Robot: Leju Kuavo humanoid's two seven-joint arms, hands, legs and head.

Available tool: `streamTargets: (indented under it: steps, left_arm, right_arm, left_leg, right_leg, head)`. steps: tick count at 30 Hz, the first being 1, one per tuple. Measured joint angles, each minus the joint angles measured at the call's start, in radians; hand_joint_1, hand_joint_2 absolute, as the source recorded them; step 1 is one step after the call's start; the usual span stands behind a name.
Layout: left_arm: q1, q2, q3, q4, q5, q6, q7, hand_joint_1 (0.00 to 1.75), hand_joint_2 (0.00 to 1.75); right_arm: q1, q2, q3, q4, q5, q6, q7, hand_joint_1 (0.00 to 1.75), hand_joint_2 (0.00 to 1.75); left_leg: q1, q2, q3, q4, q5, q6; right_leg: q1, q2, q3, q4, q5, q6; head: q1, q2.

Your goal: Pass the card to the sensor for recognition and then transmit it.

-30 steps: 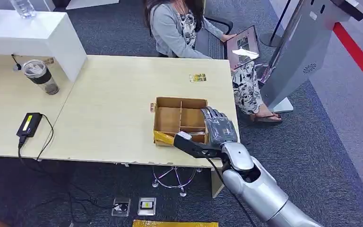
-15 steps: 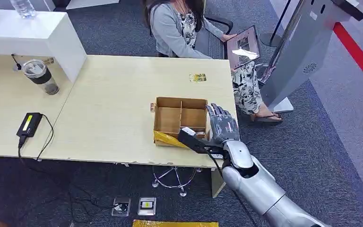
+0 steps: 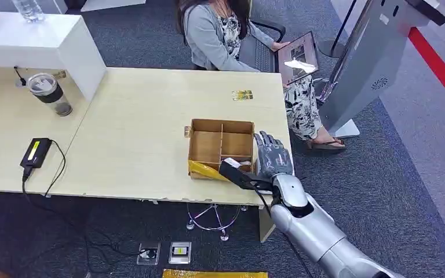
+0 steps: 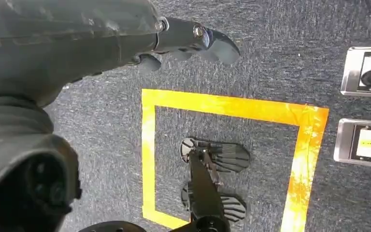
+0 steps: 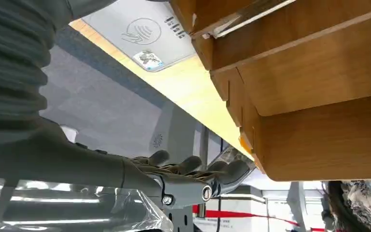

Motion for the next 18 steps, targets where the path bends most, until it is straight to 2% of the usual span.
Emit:
streamTargets:
  steps: [18]
  left_arm:
    - [0.0, 0.0, 0.0, 0.0, 0.0, 0.002, 0.0, 0.0, 0.0]
  right_arm:
    - [-0.002, 0.011, 0.011, 0.025, -0.007, 0.0, -0.013, 0.0, 1.75]
  left_leg:
    - [0.0, 0.0, 0.0, 0.0, 0.0, 0.0]
  right_leg:
    - [0.0, 0.0, 0.0, 0.0, 0.0, 0.0]
  head:
    - [0.0, 0.0]
